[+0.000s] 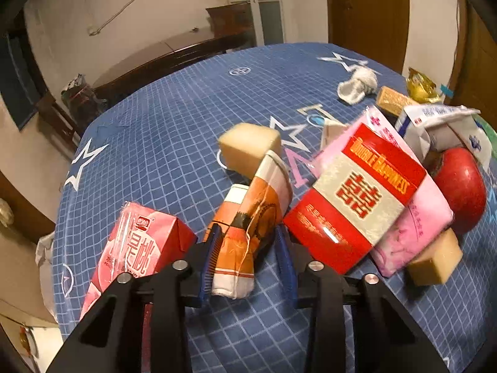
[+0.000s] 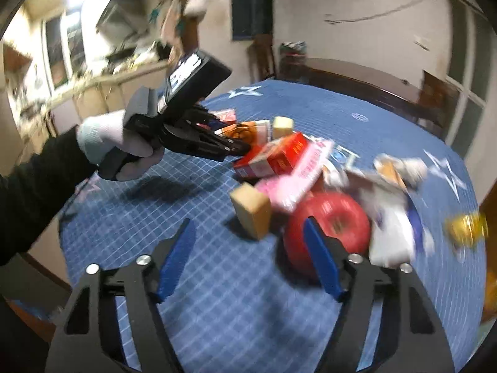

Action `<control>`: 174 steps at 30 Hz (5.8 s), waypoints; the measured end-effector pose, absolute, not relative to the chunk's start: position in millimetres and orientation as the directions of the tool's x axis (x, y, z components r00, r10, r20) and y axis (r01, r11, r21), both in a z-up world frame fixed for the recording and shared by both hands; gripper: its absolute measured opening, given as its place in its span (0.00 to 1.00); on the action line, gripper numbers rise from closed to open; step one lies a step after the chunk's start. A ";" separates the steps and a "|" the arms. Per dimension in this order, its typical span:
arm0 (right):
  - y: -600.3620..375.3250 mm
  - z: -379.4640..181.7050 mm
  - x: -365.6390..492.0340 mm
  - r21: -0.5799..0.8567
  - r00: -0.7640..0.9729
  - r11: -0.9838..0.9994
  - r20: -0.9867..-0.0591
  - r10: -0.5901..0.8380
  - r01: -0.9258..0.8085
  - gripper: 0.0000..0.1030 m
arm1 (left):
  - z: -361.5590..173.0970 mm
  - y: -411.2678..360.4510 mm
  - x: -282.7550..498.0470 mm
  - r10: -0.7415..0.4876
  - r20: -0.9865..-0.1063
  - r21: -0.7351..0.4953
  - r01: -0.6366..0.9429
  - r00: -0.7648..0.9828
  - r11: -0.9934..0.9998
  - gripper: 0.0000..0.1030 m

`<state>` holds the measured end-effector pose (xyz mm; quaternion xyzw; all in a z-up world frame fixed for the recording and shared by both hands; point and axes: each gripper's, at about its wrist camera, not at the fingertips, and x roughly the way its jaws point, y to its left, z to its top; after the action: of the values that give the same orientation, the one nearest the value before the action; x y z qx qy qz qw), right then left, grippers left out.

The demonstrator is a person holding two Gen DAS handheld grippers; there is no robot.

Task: Collect trash
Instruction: 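Grasp the orange wrapper with the left tool while the right tool grasps the yellow sponge, then lift the orange wrapper and yellow sponge and carry them over the green bin, then open both tools over the green bin to drop wrapper and sponge, then move both open tools back over the cluttered table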

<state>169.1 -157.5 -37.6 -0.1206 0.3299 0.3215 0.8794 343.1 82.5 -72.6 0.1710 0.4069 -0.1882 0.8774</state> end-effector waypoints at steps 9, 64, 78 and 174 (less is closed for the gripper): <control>-117.1 -59.9 205.4 -0.139 0.520 0.675 -0.753 0.403 -0.724 0.48 | -73.6 83.3 337.9 -0.263 -0.783 0.061 0.491 0.563 0.869 0.14; -280.1 29.9 67.4 0.064 0.889 0.972 -0.395 0.234 -0.228 0.29 | 36.8 -26.3 81.2 -0.225 -0.384 -0.020 0.235 0.896 0.972 0.13; -426.1 46.0 56.4 0.062 0.896 0.998 -0.442 0.040 -0.014 0.29 | 40.6 -194.0 102.6 -0.437 -0.421 -0.006 0.480 0.795 0.877 0.13; -419.5 -60.6 45.7 0.220 0.764 0.970 -0.607 0.219 -0.104 0.83 | -40.5 62.1 318.3 -0.429 -0.756 0.005 0.659 0.495 0.752 0.87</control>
<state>45.7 -419.5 -60.6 0.0869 0.3327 0.0864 0.9350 318.3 62.1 -40.5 0.1486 0.3881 -0.3195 0.8516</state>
